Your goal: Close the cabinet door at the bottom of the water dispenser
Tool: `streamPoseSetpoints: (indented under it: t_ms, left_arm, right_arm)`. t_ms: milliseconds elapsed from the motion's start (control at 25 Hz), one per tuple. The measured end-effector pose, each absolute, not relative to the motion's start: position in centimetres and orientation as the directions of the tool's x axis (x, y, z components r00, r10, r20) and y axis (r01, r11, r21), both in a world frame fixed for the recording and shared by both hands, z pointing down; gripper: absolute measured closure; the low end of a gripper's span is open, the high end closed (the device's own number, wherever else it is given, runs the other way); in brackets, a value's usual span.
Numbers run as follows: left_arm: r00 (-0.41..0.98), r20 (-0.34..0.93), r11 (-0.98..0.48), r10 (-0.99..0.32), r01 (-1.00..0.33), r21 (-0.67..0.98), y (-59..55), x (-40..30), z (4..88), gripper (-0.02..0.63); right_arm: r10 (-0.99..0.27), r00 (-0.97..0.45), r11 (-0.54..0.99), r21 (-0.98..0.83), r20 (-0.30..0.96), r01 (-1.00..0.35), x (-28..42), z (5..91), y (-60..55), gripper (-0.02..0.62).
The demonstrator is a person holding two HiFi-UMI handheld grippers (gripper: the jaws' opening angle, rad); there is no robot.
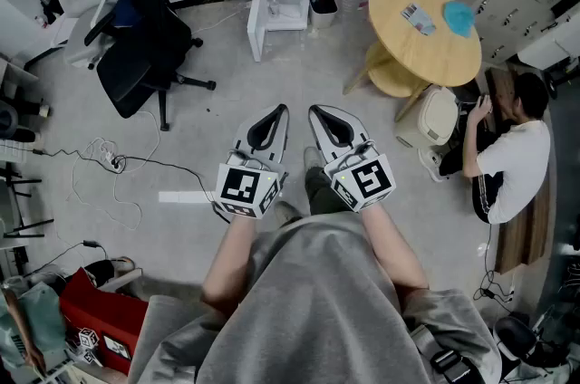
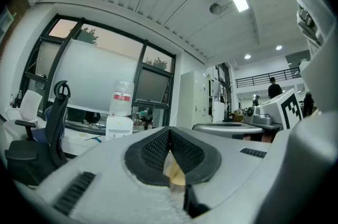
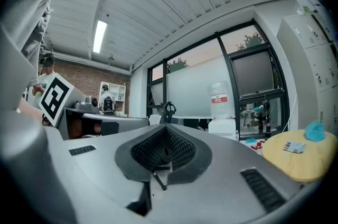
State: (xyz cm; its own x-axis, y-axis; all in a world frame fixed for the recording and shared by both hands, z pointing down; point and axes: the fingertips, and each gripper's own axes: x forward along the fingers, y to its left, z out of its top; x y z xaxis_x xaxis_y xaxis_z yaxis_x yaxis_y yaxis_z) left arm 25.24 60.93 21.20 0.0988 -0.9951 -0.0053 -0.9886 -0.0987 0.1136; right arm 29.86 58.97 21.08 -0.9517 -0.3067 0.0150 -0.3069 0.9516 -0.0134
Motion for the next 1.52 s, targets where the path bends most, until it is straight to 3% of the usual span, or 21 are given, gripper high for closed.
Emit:
streamPoseSetpoints:
  t_ms: [680, 1520]
  left_arm:
    - [0.072, 0.024, -0.067, -0.997, -0.980, 0.189, 61.4, 22.7, 23.2, 0.600]
    - [0.067, 0.169, -0.038, -0.983, -0.985, 0.171, 44.6, 13.6, 26.9, 0.600]
  right_arm:
    - [-0.286, -0.958, 0.956, -0.057, 0.020, -0.287, 27.4, 22.1, 59.0, 0.586]
    - [-0.224, -0.974, 0.957, -0.177, 0.044, -0.228, 18.7, 26.0, 41.7, 0.584]
